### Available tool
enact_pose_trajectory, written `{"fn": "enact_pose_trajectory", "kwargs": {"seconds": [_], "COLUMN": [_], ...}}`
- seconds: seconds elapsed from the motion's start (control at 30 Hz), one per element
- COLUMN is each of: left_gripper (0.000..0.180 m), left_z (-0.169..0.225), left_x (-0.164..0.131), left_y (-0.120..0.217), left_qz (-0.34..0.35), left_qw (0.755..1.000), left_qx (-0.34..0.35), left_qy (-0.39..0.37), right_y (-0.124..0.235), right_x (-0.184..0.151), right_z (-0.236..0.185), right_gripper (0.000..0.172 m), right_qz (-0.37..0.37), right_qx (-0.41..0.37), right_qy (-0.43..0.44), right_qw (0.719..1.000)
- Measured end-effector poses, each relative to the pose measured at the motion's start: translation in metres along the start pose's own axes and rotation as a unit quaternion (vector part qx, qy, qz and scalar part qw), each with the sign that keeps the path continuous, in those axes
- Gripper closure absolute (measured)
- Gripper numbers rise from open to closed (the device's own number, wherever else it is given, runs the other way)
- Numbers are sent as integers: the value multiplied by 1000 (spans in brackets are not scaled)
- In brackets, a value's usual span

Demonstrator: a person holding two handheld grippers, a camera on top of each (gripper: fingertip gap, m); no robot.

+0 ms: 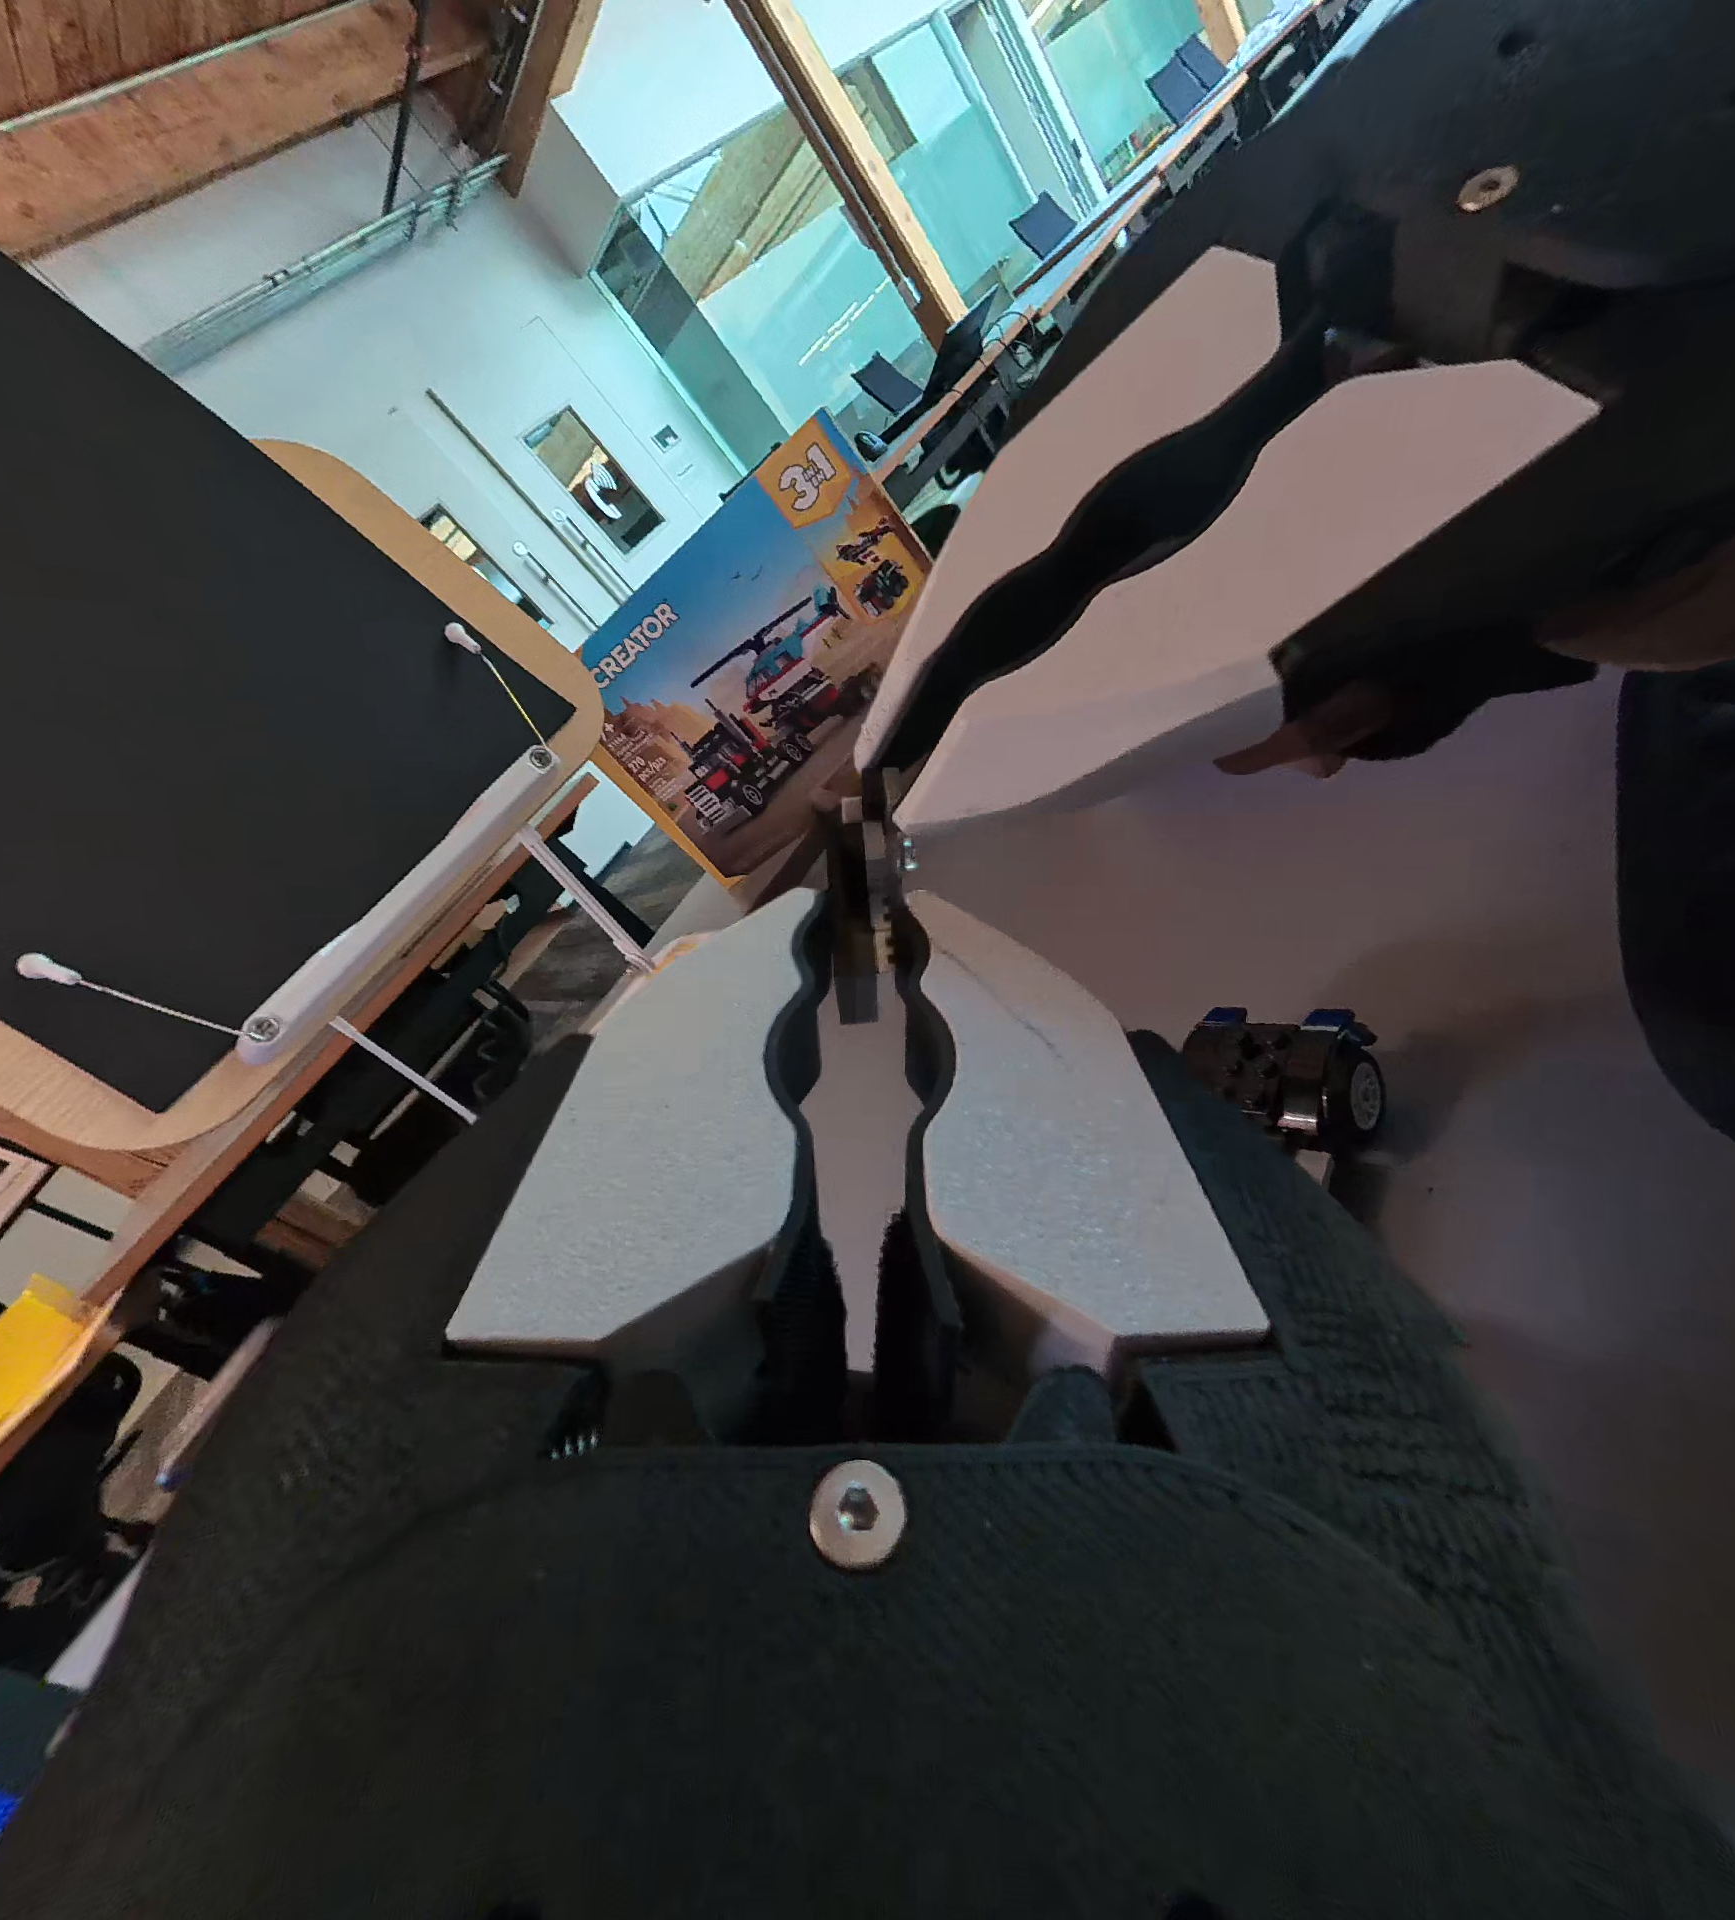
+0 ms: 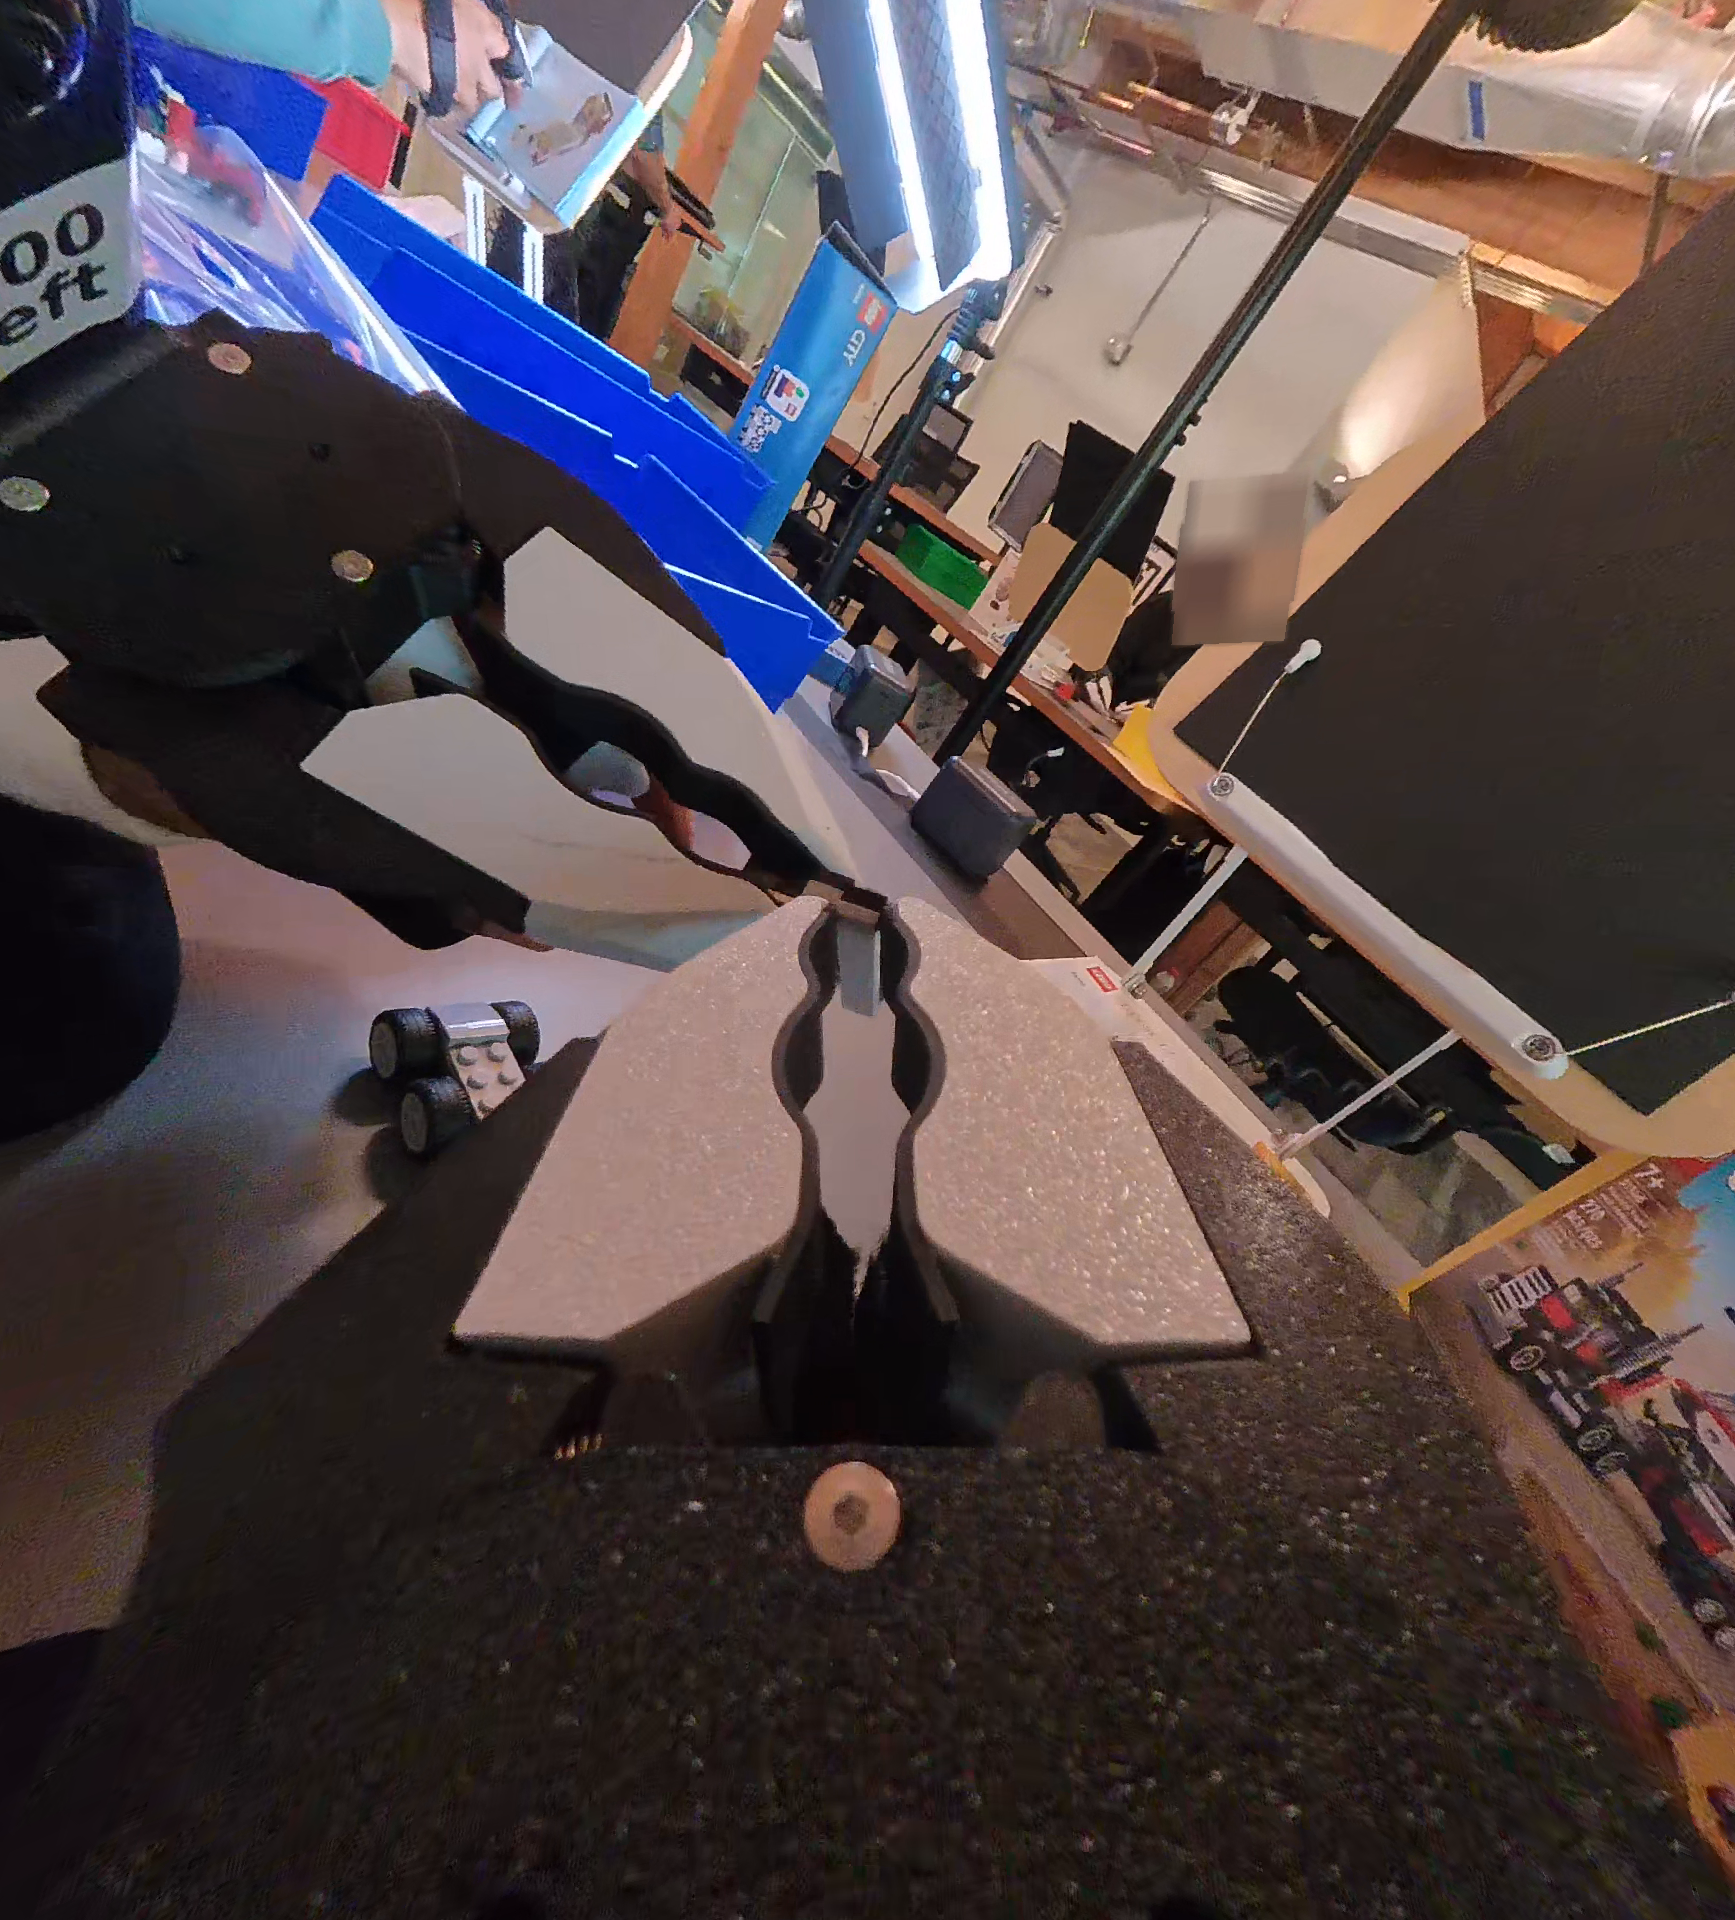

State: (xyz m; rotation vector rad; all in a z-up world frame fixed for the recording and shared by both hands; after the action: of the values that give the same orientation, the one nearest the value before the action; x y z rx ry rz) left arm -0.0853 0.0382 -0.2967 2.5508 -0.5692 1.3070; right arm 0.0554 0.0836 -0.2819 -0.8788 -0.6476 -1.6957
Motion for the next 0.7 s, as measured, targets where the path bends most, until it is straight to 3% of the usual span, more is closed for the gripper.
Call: {"fn": "enact_pose_trajectory", "kwargs": {"seconds": [0.07,0.2,0.37,0.5,0.7], "left_gripper": [170,170,170,171,170], "left_z": [-2,-8,-12,-34,-32], "left_x": [0,-4,-12,-24,-34], "left_y": [0,-3,-7,-1,-7], "left_qz": [-8,-13,-24,-3,-31], "left_qw": [999,980,936,888,861], "left_qx": [-11,-57,-101,-84,-144], "left_qy": [39,190,336,451,488], "right_y": [-1,-2,-5,-7,-2], "right_x": [-1,1,-4,-8,-19], "right_z": [-1,-5,-4,-9,11], "right_gripper": [164,164,165,165,165], "right_qz": [-11,-37,-53,-73,-21], "right_qx": [-4,-25,-18,-3,19], "right_qy": [8,52,37,56,-99], "right_qw": [1000,998,998,996,995]}}
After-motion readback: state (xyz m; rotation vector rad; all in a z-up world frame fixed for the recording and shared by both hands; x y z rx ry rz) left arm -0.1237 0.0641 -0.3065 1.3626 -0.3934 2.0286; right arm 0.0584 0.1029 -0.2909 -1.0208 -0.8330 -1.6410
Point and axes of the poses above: each gripper's, where its closed fingertips meet, y back along the fingers, x out of its top, z = x × y across the jaws, the point moved 10 cm from there along y, back along the fingers, and after that the axes turned 3 degrees about y, right-handed, at the moved point
